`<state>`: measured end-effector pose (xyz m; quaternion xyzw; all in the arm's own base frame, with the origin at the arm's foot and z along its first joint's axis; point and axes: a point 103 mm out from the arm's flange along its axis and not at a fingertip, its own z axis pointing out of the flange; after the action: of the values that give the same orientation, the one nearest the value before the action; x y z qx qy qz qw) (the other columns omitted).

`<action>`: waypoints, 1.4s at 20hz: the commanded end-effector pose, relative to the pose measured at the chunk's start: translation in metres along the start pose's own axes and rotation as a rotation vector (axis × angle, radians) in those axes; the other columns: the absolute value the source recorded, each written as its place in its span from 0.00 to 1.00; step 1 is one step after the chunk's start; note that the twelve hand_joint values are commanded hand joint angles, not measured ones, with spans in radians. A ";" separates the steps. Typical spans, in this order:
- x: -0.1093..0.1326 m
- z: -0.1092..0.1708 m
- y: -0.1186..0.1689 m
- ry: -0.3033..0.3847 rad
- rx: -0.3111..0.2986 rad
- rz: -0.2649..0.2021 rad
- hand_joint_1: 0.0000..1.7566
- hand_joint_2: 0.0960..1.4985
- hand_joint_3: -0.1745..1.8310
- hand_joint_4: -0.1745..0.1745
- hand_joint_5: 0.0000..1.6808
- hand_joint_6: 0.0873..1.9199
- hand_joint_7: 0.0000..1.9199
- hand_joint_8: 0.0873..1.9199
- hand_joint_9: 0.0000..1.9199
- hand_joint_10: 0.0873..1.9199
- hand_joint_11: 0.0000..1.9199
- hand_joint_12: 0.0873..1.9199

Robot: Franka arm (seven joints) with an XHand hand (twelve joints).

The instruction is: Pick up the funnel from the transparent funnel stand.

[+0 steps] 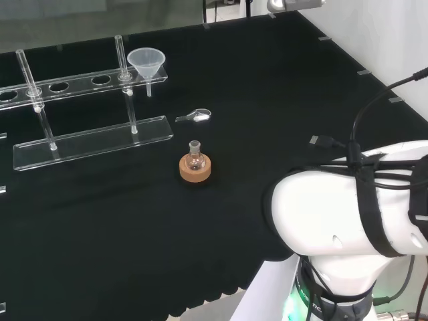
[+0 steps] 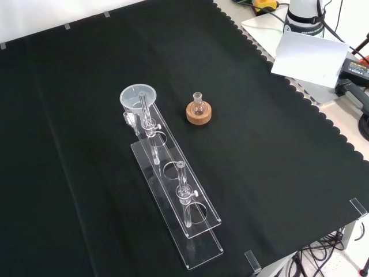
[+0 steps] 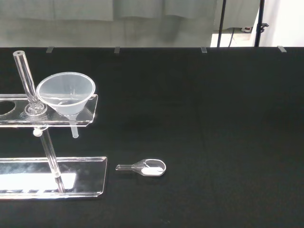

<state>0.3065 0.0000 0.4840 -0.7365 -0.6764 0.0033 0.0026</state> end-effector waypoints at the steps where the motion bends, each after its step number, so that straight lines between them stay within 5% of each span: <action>1: 0.035 0.001 -0.004 -0.038 -0.014 -0.010 0.00 0.70 0.38 0.60 0.06 0.04 0.01 0.11 0.02 0.28 0.02 0.64; 6: 0.006 -0.003 -0.001 0.006 -0.013 0.001 0.00 0.74 0.32 0.60 0.09 0.00 0.00 0.13 0.02 0.28 0.00 0.69; 8: 0.035 -0.002 -0.003 -0.030 -0.019 0.001 0.00 0.75 0.32 0.60 0.09 0.00 0.00 0.13 0.02 0.28 0.00 0.69; 11: 0.035 -0.002 -0.003 -0.019 -0.014 0.007 0.00 0.75 0.32 0.60 0.09 0.00 0.00 0.13 0.02 0.28 0.00 0.69; 19: -0.014 0.010 0.016 -0.006 0.022 0.025 0.00 0.75 0.31 0.60 0.09 0.00 0.00 0.12 0.02 0.28 0.00 0.69; 28: 0.003 0.029 0.040 -0.002 0.039 0.033 0.00 0.75 0.31 0.60 0.09 0.00 0.00 0.13 0.02 0.28 0.00 0.69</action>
<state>0.3273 -0.0057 0.4675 -0.7445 -0.6674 0.0138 0.0136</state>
